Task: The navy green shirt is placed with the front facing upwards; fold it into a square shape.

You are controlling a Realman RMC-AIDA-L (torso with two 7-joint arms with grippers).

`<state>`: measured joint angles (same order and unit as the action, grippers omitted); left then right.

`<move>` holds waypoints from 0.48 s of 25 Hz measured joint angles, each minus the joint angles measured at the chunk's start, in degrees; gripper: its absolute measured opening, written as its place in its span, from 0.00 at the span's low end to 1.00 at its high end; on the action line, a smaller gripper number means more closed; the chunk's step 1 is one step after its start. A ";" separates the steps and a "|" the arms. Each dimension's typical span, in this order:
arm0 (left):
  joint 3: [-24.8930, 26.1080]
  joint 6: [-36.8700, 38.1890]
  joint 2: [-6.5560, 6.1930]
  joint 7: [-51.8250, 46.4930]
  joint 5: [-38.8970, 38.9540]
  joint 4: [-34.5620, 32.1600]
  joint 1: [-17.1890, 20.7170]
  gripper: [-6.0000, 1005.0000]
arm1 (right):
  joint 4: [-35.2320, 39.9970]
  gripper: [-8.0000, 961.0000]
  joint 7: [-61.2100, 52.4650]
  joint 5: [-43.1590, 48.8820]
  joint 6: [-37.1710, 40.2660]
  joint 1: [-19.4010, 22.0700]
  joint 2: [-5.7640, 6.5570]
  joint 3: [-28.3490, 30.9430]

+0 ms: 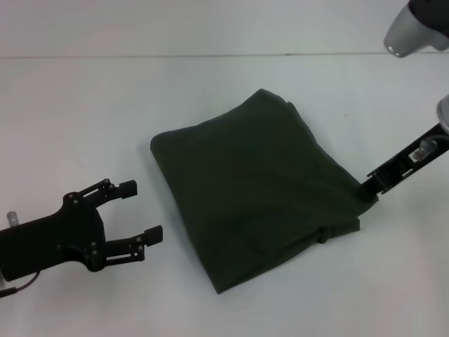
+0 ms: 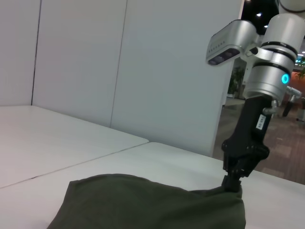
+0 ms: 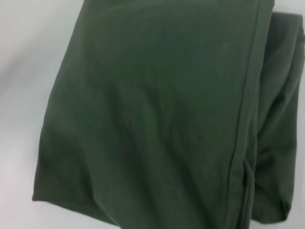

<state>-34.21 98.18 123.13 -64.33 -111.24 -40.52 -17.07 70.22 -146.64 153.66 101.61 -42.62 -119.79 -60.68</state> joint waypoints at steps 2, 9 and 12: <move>-0.14 0.06 0.00 0.00 0.00 0.00 -0.04 0.93 | 0.45 0.03 -0.71 0.10 0.96 0.33 0.00 -0.07; -0.28 -0.35 0.00 0.06 -0.03 0.11 -0.21 0.93 | -1.90 0.03 -2.35 3.17 -1.19 1.39 0.01 -2.45; -0.34 -0.37 0.01 0.13 -0.03 0.19 -0.31 0.93 | -4.48 0.03 -2.44 4.49 -3.98 1.44 0.01 -3.14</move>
<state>-34.54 97.80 123.14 -64.20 -111.27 -40.33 -17.38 65.74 -149.08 158.15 97.63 -41.18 -119.78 -63.82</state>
